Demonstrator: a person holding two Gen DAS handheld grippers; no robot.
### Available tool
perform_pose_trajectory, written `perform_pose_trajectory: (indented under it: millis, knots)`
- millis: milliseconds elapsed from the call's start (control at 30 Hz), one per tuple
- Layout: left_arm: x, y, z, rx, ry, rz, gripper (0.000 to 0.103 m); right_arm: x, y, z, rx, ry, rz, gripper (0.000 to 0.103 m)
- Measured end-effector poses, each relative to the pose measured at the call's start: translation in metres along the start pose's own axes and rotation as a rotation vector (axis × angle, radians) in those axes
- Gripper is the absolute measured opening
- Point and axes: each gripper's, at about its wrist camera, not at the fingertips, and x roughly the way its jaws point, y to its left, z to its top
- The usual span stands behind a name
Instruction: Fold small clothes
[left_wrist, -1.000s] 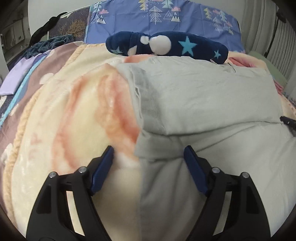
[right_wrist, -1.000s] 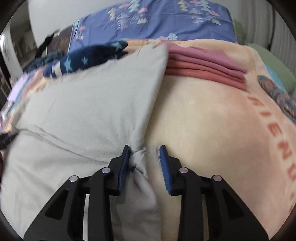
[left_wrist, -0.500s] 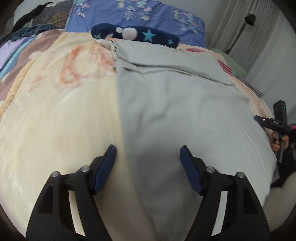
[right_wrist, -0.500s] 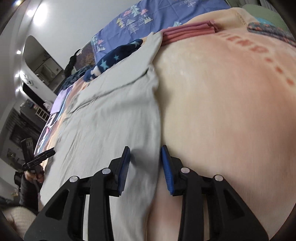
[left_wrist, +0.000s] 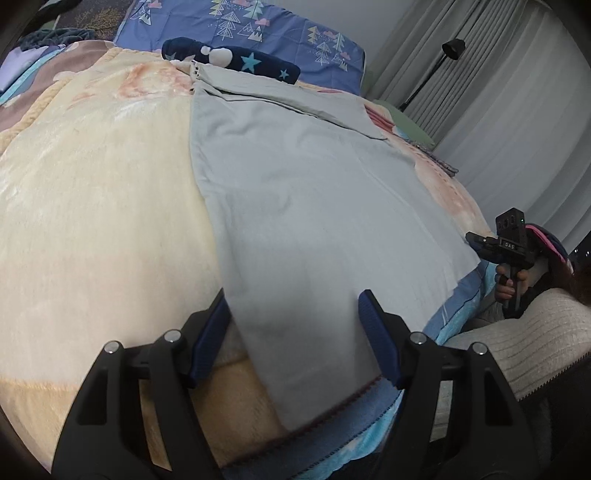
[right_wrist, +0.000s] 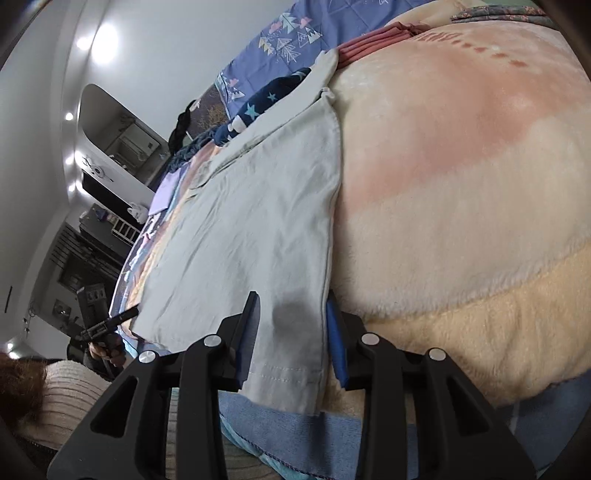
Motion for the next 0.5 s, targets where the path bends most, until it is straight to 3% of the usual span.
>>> perform_pose_trajectory:
  millis: [133, 300, 500]
  knots:
    - [-0.004, 0.005, -0.001, -0.031, -0.017, 0.001, 0.052, 0.006, 0.002, 0.007, 0.005, -0.009, 0.031, 0.037]
    - [0.016, 0.011, 0.015, -0.043, -0.008, 0.017, 0.054, 0.018, -0.002, 0.019, 0.032, -0.033, 0.124, 0.036]
    - [0.009, 0.011, 0.015, -0.023, 0.011, 0.040, 0.055, 0.027, 0.023, 0.015, -0.074, 0.034, 0.072, 0.035]
